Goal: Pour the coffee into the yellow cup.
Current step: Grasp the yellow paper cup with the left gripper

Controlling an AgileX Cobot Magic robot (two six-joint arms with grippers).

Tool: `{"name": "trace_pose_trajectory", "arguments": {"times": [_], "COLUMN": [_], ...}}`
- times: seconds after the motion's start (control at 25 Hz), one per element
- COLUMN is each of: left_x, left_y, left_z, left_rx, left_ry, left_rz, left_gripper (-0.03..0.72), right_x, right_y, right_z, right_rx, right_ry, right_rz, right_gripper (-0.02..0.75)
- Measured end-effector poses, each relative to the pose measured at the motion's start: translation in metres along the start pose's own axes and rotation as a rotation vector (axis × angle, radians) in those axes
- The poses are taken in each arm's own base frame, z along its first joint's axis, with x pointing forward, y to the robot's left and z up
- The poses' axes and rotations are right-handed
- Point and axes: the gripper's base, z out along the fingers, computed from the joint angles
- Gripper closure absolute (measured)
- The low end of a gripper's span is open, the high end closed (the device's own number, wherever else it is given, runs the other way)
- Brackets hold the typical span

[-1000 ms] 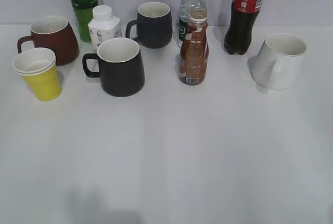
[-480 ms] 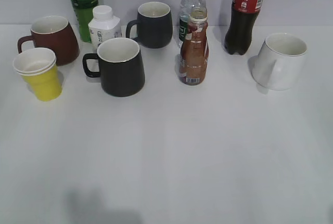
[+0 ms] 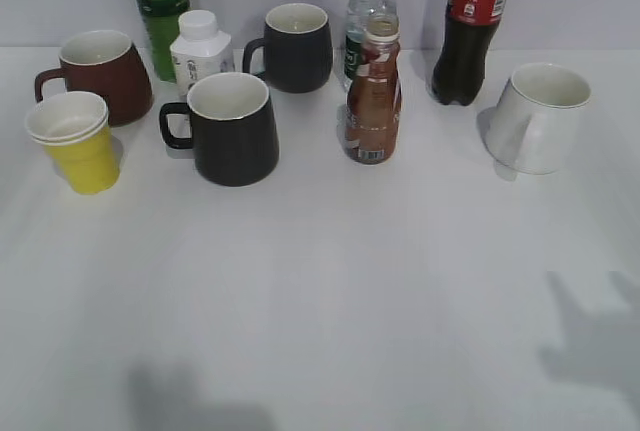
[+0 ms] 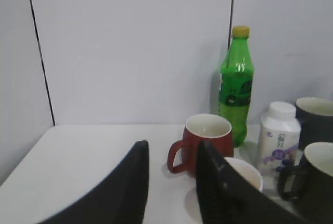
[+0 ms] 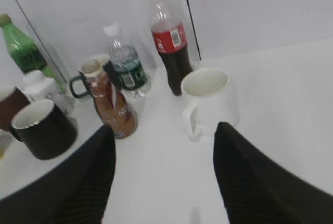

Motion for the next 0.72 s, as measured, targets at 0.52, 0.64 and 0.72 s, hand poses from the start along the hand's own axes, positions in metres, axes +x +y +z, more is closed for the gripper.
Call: {"name": "trace_pose_trajectory", "arguments": {"times": [0.52, 0.64, 0.72], "left_x": [0.06, 0.072, 0.078], "left_y": [0.004, 0.005, 0.005], "left_z": [0.079, 0.086, 0.09], "left_rx": [-0.052, -0.065, -0.069], "left_ry": [0.362, 0.42, 0.447], "left_rz": [-0.078, -0.092, -0.09], "left_gripper": [0.187, 0.163, 0.158], "right_x": [0.021, 0.035, 0.042], "right_y": [0.006, 0.006, 0.007], "right_z": [0.105, 0.134, 0.148], "right_rx": [-0.094, -0.066, -0.056], "right_ry": [0.198, 0.236, 0.237], "right_rz": [-0.193, -0.2, -0.217], "right_gripper": [0.29, 0.29, 0.29]}}
